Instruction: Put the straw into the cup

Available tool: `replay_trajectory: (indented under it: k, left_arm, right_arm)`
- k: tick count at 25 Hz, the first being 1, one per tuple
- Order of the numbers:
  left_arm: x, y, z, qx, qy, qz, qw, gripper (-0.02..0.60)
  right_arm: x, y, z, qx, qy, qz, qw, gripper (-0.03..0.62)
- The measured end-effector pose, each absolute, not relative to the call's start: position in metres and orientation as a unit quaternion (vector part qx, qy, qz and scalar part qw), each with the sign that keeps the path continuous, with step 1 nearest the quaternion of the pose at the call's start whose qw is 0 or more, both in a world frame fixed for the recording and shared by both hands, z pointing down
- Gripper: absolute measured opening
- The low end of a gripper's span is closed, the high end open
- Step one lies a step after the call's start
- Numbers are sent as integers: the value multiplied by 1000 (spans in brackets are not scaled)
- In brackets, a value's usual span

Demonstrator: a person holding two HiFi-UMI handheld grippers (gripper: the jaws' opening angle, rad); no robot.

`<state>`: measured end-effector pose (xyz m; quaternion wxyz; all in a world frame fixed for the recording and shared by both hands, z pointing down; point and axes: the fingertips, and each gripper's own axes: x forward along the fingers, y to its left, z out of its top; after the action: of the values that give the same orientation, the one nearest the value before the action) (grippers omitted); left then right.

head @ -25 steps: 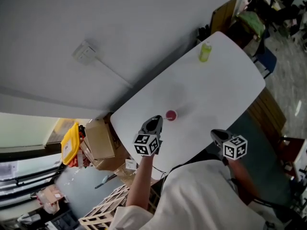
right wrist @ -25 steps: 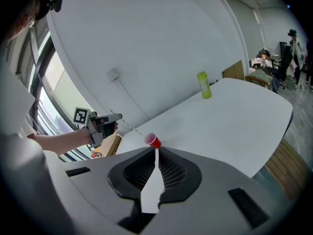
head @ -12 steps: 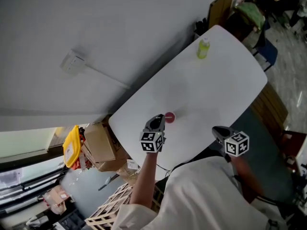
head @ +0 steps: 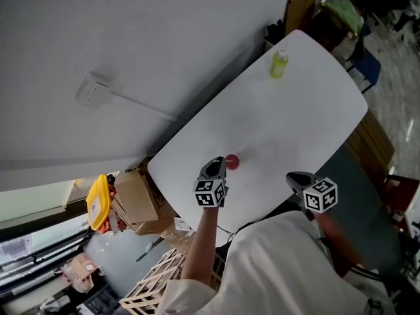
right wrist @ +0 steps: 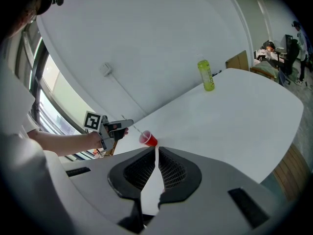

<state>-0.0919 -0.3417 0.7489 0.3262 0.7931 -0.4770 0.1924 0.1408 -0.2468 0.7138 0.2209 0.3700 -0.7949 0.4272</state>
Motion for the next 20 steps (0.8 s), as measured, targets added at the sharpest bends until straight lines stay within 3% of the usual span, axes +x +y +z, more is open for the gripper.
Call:
replay_trajectory:
  k: [6,11,20]
  left_arm:
    - [-92,-339,755,789,-474,184,344,28]
    - [-91,-338,760,785,-471,176,361,105]
    - [-94,-334,756,782,-480,177,358,124]
  right_arm:
    - [139,-249,715,370,-793,431,221,43]
    - [141,-249,716,371,-792,431,224,44]
    - [142,-246,714,373,-794,426,222,44]
